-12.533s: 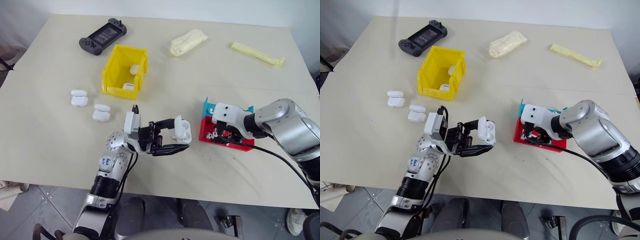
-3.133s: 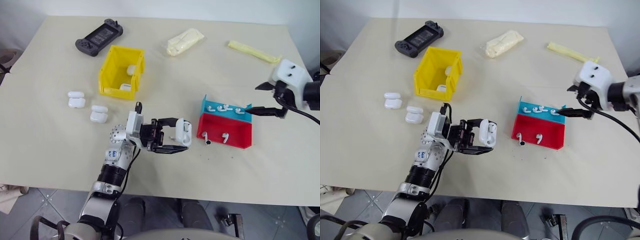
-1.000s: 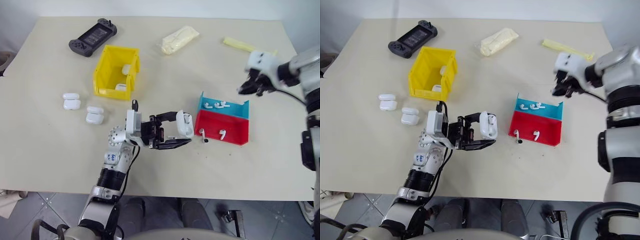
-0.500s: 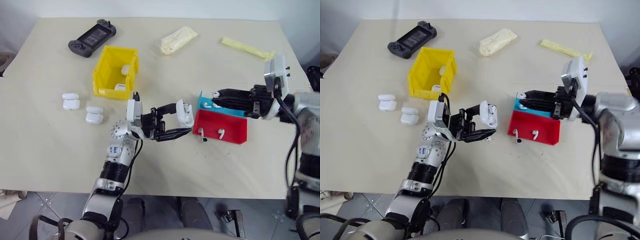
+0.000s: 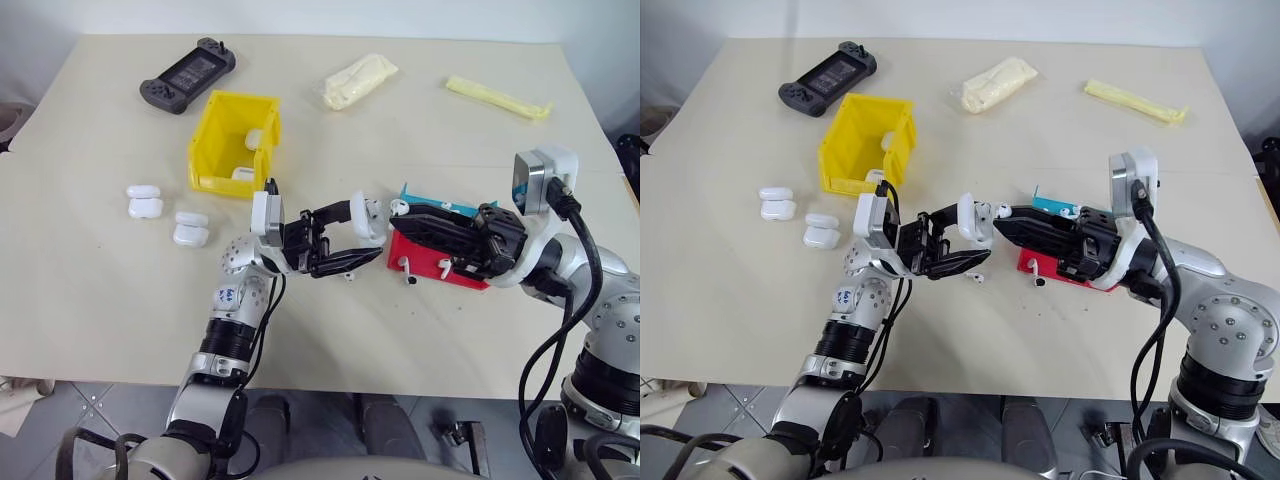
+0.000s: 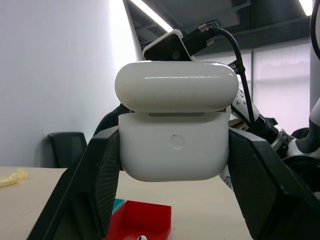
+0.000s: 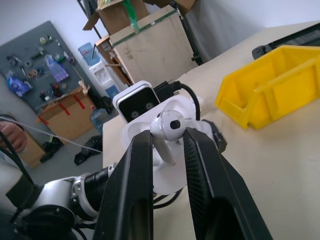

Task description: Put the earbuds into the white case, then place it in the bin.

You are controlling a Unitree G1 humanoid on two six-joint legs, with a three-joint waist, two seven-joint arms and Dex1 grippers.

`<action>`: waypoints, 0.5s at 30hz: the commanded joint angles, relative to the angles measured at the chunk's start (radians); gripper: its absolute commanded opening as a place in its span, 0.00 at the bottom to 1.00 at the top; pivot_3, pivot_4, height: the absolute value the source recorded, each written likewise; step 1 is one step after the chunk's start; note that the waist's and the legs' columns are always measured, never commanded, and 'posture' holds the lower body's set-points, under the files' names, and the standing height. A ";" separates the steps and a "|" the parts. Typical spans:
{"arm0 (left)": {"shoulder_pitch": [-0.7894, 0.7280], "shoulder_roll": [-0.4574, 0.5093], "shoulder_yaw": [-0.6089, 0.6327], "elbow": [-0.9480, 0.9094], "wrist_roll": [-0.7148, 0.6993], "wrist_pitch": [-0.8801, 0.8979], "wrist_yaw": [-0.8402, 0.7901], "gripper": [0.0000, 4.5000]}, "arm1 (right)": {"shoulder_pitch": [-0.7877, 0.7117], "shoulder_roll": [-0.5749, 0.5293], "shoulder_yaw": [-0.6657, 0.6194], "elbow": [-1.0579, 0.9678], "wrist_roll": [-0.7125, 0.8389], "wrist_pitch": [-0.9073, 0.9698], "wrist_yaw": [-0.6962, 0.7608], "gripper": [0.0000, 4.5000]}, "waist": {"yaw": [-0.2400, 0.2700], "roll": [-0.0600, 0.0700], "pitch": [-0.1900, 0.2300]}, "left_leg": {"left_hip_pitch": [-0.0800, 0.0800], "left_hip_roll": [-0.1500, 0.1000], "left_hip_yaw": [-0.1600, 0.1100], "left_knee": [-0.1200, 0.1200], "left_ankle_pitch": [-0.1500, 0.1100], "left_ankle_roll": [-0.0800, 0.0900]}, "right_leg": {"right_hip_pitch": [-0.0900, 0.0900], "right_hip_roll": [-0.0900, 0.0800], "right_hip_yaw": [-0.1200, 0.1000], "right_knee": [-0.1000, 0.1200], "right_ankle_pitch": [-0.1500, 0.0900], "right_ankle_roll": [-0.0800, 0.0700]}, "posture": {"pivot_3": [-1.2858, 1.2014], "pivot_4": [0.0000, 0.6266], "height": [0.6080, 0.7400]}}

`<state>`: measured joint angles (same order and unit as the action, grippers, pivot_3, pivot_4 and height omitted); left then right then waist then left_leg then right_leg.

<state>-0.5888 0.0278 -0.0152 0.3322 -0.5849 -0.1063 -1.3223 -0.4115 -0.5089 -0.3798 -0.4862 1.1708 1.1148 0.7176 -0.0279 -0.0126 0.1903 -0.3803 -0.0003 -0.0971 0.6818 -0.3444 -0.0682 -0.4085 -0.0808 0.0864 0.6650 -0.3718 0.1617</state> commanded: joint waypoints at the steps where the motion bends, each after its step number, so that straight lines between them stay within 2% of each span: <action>1: -0.021 -0.010 0.010 -0.003 -0.012 0.001 0.007 0.62 | 0.009 -0.015 0.022 -0.042 0.050 -0.030 -0.043 0.11 | 0.000 0.000 0.000 | 0.000 0.000 0.000 0.000 0.000 0.000 | 0.000 0.000 0.000 0.000 0.000 0.000 | 0.52 0.24 1.00; 15: -0.010 -0.017 0.006 -0.016 -0.007 -0.001 0.024 0.62 | 0.044 -0.057 0.122 -0.029 0.067 -0.099 -0.078 0.11 | 0.001 0.000 0.000 | 0.000 0.000 -0.001 0.000 0.000 0.000 | 0.000 0.000 0.000 -0.001 0.000 0.000 | 0.52 0.24 1.00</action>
<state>-0.5887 0.0227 -0.0152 0.3349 -0.5826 -0.1011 -1.3074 -0.3799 -0.5481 -0.2830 -0.4946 1.2328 1.0175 0.6429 -0.0269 -0.0126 0.1903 -0.3804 -0.0003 -0.0978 0.6812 -0.3443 -0.0680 -0.4083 -0.0806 0.0863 0.6640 -0.3717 0.1618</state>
